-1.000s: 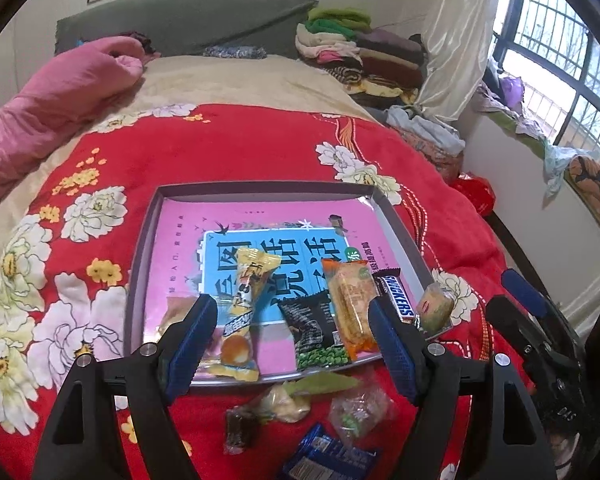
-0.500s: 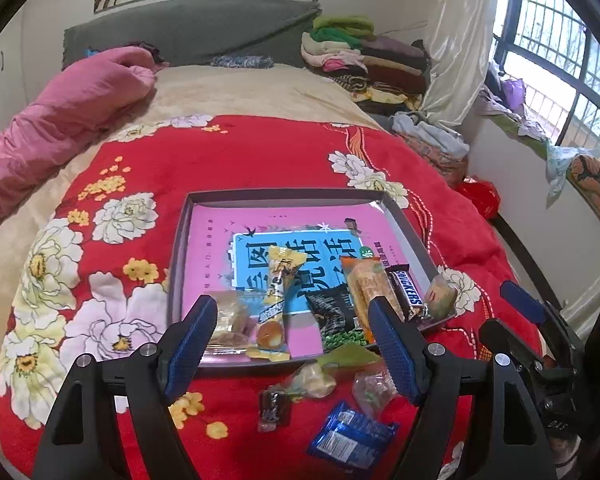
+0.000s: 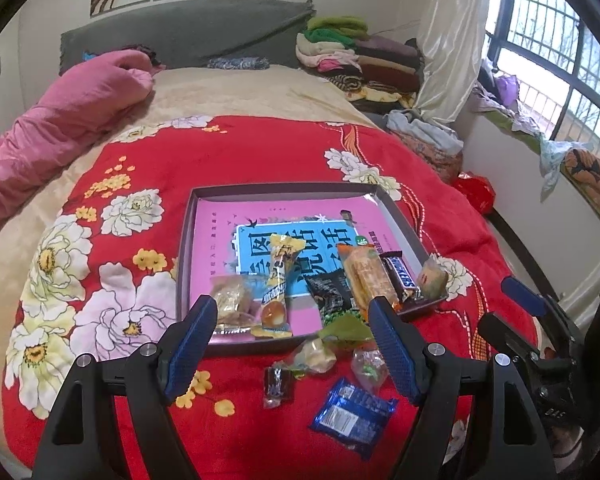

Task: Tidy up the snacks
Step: 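Open both tools to release the bags and withdraw toward the remaining snacks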

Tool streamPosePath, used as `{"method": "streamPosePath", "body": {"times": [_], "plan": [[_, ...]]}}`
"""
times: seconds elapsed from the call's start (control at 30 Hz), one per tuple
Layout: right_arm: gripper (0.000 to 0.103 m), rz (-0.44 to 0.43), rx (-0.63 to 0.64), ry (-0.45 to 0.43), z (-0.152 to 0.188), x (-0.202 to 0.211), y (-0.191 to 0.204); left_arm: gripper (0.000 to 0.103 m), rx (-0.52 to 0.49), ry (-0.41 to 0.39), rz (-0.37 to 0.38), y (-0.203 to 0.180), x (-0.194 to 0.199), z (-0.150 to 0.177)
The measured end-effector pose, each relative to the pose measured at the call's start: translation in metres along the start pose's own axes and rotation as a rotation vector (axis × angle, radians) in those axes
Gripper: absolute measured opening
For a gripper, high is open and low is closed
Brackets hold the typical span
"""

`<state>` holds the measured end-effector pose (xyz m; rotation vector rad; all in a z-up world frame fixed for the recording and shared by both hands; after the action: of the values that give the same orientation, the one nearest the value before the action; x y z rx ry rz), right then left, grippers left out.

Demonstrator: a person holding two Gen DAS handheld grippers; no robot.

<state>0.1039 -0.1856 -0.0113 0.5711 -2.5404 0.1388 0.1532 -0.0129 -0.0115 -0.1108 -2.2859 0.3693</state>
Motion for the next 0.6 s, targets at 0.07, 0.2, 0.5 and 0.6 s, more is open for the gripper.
{"method": "streamPosePath", "body": {"times": [0.07,0.2,0.5,0.6], "plan": [[0.091,0.001,0.004,0.01,0.001,0.0,0.002,0.079,-0.001,-0.005,0.002,0.001,0.005,0.003],[0.091,0.011,0.01,0.027,0.005,0.001,0.004,0.079,-0.003,0.0,-0.005,0.008,0.011,0.009],[0.093,0.001,0.015,0.061,0.015,0.003,0.011,0.079,0.01,0.029,-0.019,0.024,0.012,0.024],[0.093,-0.01,0.021,0.077,0.018,0.002,0.015,0.079,0.002,0.046,-0.03,0.028,0.008,0.031]]}}
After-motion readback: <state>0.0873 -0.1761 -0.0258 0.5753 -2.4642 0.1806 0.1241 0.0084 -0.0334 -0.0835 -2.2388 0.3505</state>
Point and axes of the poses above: each gripper's, at about its wrist camera, not at the fingertips, and x roughly against the way its jaws point, y to its left, z to its underside, the point moved 8 cm from there along -x, roughly the way its jaws point, and after that the axes turned 13 degrees about x, right-handed, at the moved point
